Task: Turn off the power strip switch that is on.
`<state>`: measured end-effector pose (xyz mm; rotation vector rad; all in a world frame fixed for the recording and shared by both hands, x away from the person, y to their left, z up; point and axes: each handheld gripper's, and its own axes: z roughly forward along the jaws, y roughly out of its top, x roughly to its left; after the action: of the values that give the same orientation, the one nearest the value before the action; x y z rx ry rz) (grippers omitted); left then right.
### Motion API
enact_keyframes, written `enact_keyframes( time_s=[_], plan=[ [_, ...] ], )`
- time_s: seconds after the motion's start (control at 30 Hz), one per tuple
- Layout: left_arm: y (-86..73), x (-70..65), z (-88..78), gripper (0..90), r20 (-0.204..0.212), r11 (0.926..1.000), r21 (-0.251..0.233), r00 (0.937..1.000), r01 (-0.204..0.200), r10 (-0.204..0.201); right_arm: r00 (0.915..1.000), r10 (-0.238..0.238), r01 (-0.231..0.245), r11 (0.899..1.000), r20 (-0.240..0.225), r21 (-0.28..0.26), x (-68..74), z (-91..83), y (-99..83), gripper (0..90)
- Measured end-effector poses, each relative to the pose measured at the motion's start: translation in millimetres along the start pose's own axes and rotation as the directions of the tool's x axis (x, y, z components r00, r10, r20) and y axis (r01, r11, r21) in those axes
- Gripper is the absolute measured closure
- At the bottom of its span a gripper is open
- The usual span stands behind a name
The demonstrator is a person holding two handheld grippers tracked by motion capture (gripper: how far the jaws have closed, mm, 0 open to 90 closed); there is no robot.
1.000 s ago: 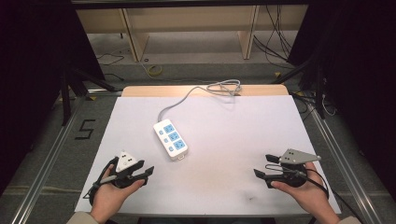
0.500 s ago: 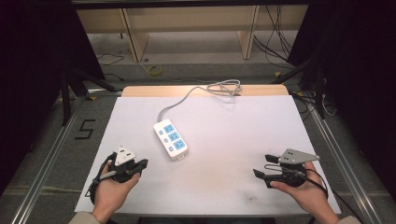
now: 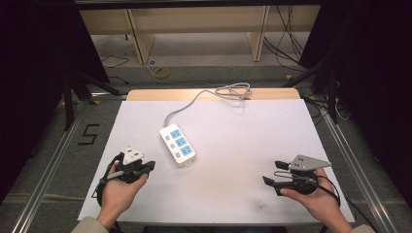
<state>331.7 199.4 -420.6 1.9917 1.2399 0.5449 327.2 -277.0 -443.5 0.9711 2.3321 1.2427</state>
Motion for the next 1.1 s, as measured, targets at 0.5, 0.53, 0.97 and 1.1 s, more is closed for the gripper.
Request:
enact_keyframes(
  time_s=[0.5,0.53,0.97,1.1],
  plan=[
    [17.2,2.1,9.5,89.9,-0.011,0.9995,0.030,0.9999,0.002,-0.002,1.0000,-0.002,0.002,1.000,-0.003,0.000,-0.5,0.7,0.0,27.5],
    [18.6,2.1,10.3,89.9,-0.009,0.9995,0.032,1.0000,0.001,0.000,1.0000,0.000,0.000,1.000,-0.003,-0.001,-0.3,0.7,0.1,27.5],
    [35.4,0.0,25.1,89.9,-0.017,0.9986,0.050,0.9997,-0.015,0.016,1.0000,0.001,-0.001,1.000,-0.004,0.003,-0.6,1.0,-0.1,27.5],
    [39.0,0.1,27.7,89.9,-0.017,0.9980,0.059,0.9996,-0.023,0.024,1.0000,0.001,-0.001,1.000,-0.006,0.003,-0.4,1.1,-0.2,27.5]
  ],
)
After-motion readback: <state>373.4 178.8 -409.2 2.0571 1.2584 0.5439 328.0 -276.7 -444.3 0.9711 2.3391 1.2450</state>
